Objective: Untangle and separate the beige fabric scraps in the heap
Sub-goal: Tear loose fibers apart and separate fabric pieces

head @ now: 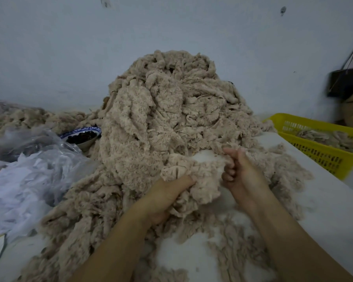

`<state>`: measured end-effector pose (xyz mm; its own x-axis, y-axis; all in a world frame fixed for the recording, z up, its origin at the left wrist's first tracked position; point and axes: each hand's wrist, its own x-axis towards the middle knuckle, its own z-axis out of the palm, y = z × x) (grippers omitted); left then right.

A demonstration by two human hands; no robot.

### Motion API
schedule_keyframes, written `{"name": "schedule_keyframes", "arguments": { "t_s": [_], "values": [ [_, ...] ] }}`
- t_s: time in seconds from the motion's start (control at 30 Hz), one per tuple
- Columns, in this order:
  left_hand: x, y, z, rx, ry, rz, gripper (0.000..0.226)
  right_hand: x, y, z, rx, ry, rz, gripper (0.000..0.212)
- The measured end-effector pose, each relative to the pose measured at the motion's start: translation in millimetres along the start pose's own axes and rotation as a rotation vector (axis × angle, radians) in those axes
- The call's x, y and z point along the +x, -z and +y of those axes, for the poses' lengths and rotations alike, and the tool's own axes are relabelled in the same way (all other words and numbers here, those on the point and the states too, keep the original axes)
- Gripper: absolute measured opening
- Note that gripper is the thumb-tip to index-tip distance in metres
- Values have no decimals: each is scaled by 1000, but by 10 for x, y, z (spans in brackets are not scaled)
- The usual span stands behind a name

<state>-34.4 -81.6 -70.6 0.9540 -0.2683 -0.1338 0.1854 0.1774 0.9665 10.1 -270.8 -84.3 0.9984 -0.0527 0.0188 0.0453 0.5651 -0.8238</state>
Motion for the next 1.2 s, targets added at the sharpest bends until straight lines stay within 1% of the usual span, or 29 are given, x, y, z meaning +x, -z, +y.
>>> {"name": "schedule_keyframes", "arguments": {
  "t_s": [0.03, 0.1, 0.17, 0.2, 0.23, 0.3, 0.33, 0.4, 0.5, 0.53, 0.57, 0.6, 0.63, 0.7, 0.77, 0.8, 0.83, 0.87, 0.9, 0.93, 0.97, 1.03, 1.07, 1.1, 1.13, 1.17, 1.2],
  "values": [
    [8, 12, 5, -13, 9, 20, 28, -12, 0, 11, -71, 1, -36, 54],
    [13, 4, 18, -14, 13, 46, 36, -71, -43, 76, -290, 20, -152, 65],
    [16, -24, 30, -36, 1, 48, 44, -146, -127, 159, -514, 55, -267, 65],
    [10, -39, 34, -51, 4, 39, 49, -184, -179, 184, -604, 89, -292, 66],
    [3, -49, 29, -67, 7, 25, 49, -209, -210, 209, -683, 134, -278, 72],
    [-20, -65, 26, -95, 6, 7, 40, -211, -224, 212, -799, 202, -181, 86],
    [-32, -75, 28, -94, 12, 5, 37, -214, -230, 193, -802, 198, -109, 90],
    [-43, -95, 17, -67, 15, -26, 40, -209, -230, 153, -703, 112, 9, 93],
    [-75, -129, 33, -60, 14, -91, 40, -205, -251, 107, -583, 36, 88, 70],
    [-79, -127, 36, -57, 14, -111, 38, -200, -249, 100, -568, 25, 99, 76],
    [-87, -120, 37, -47, 16, -127, 34, -195, -241, 98, -552, 16, 105, 92],
    [-89, -111, 34, -37, 22, -141, 28, -193, -239, 92, -540, 6, 113, 102],
    [-89, -104, 26, -28, 30, -154, 24, -188, -238, 86, -531, -3, 121, 106],
    [-78, -93, -2, 1, 36, -168, 18, -198, -248, 64, -531, -9, 126, 104],
    [-68, -99, -29, 71, 3, -141, 16, -196, -245, 60, -565, -13, 125, 108],
    [-58, -99, -33, 125, -31, -116, 19, -206, -229, 59, -579, -14, 110, 110],
    [-49, -101, -26, 188, -74, -97, 24, -216, -230, 59, -589, 4, 96, 102],
    [-32, -97, -28, 274, -124, -91, 26, -221, -221, 60, -588, 22, 75, 89],
    [-18, -98, -19, 377, -174, -95, 24, -229, -216, 60, -601, 53, 38, 91],
    [1, -91, -19, 491, -216, -92, 18, -247, -212, 65, -627, 103, -32, 84],
    [16, -93, -21, 592, -240, -84, 12, -261, -221, 78, -657, 140, -124, 69],
    [19, -95, -36, 745, -284, -90, 15, -277, -267, 144, -800, 176, -288, 64],
    [15, -95, -44, 793, -297, -103, 14, -265, -279, 192, -882, 208, -296, 56],
    [13, -96, -49, 808, -291, -118, 10, -240, -277, 219, -945, 258, -268, 47],
    [9, -91, -60, 796, -285, -144, 9, -219, -264, 215, -957, 289, -185, 42],
    [0, -95, -63, 776, -285, -173, 16, -183, -232, 203, -912, 279, -65, 40],
    [-3, -93, -69, 778, -278, -184, 25, -140, -185, 176, -806, 232, 47, 40]
  ]
}}
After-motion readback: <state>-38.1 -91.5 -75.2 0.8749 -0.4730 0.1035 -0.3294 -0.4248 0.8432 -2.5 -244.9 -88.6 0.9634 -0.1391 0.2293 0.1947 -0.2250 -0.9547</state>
